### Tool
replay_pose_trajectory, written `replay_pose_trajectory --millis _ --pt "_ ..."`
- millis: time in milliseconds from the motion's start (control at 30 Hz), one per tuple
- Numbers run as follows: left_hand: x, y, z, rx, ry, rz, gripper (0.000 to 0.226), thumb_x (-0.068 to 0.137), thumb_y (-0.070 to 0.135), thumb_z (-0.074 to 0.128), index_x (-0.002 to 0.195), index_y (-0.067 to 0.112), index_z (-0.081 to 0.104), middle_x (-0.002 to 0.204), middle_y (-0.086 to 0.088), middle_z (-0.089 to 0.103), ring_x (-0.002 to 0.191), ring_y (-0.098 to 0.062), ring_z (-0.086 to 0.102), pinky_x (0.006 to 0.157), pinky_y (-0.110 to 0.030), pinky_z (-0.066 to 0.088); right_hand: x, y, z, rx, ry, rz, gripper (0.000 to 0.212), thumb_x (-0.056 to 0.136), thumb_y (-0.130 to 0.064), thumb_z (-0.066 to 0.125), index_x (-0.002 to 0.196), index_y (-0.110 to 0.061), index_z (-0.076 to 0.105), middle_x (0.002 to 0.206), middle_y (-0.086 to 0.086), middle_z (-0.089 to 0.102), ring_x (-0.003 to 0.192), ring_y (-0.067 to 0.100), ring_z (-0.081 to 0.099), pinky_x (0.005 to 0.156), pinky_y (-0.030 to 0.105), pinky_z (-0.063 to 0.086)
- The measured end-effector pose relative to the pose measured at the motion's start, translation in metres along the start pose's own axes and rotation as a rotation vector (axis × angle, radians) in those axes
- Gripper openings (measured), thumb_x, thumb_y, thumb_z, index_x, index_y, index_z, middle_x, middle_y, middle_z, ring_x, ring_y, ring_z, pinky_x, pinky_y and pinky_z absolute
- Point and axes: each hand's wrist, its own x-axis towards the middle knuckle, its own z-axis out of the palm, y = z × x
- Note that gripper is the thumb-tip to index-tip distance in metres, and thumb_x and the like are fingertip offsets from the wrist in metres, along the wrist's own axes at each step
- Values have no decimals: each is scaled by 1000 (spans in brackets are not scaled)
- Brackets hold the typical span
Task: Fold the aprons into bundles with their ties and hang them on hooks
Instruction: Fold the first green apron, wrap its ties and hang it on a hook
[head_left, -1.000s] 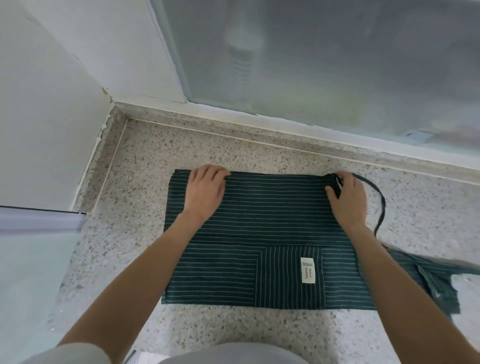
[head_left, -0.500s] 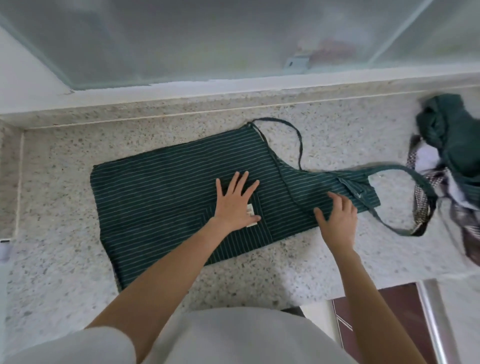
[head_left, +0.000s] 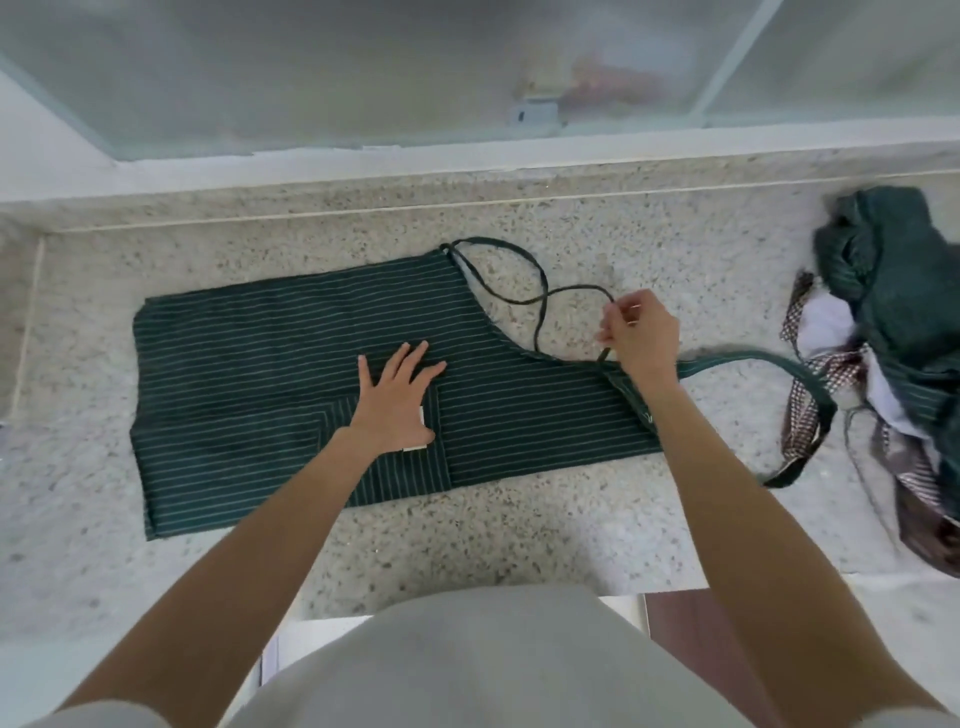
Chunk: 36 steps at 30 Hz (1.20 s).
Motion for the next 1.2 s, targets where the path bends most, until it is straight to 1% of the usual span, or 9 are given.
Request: replay_pose_trajectory --millis 100,233,367,500,600,767,933,1067,1200 --pt "-4 25 1 -79 211 -37 64 81 39 63 139 25 37 153 -1 23 140 -23 20 114 -54 8 40 5 -28 -9 105 -68 15 92 -17 57 103 -7 56 96 10 66 79 16 65 69 30 53" --pt "-1 65 6 -134 359 24 49 88 32 57 134 22 45 142 1 42 130 -23 38 110 -41 25 48 35 -48 -172 -6 -221 29 92 -15 56 119 -9 52 124 13 50 101 19 53 85 28 44" --pt "8 106 15 -99 255 38 63 88 49 54 142 23 34 149 0 31 136 -22 27 111 -40 21 -3 73 -49 -450 -209 -382 29 83 -33 67 101 -14 58 104 8 56 95 26 53 82 38 43" --pt "13 129 25 12 66 -18 96 76 69 55 149 29 7 157 -4 3 143 -25 3 115 -52 7 -40 101 -48 -885 -278 -448 44 78 -48 66 106 -17 52 100 6 56 96 29 53 85 39 40" --pt "13 130 31 7 10 -40 106 71 69 60 149 32 -2 157 -2 -9 144 -22 -8 113 -57 5 -32 103 -56 -842 -229 -482 21 94 -28 49 109 -14 54 95 7 63 87 27 60 78 34 42" --pt "12 129 33 -26 -8 -24 107 70 65 65 148 35 -3 157 2 -14 143 -18 -14 112 -60 3 17 92 -73 -756 -223 -318 24 98 -33 44 102 -15 59 87 7 66 74 25 60 58 30 40" --pt "12 128 35 -59 8 -13 104 71 65 64 148 36 0 157 4 -12 143 -17 -13 111 -59 2 29 102 -66 -883 -179 -430 27 92 -32 54 108 -11 57 111 12 56 106 30 47 90 39 38" --pt "-3 119 40 -230 205 42 69 86 53 55 145 29 26 154 2 19 143 -17 14 114 -54 16 -4 100 -58 -702 -78 -551 18 86 -18 60 103 -13 60 109 12 55 103 32 48 90 43 38" --pt "-48 89 52 -313 457 -21 47 89 43 52 130 21 49 134 -1 48 124 -21 44 104 -47 36 -61 83 -20 -489 -266 -835 17 83 -16 64 100 -14 61 107 6 58 102 27 52 87 40 43"
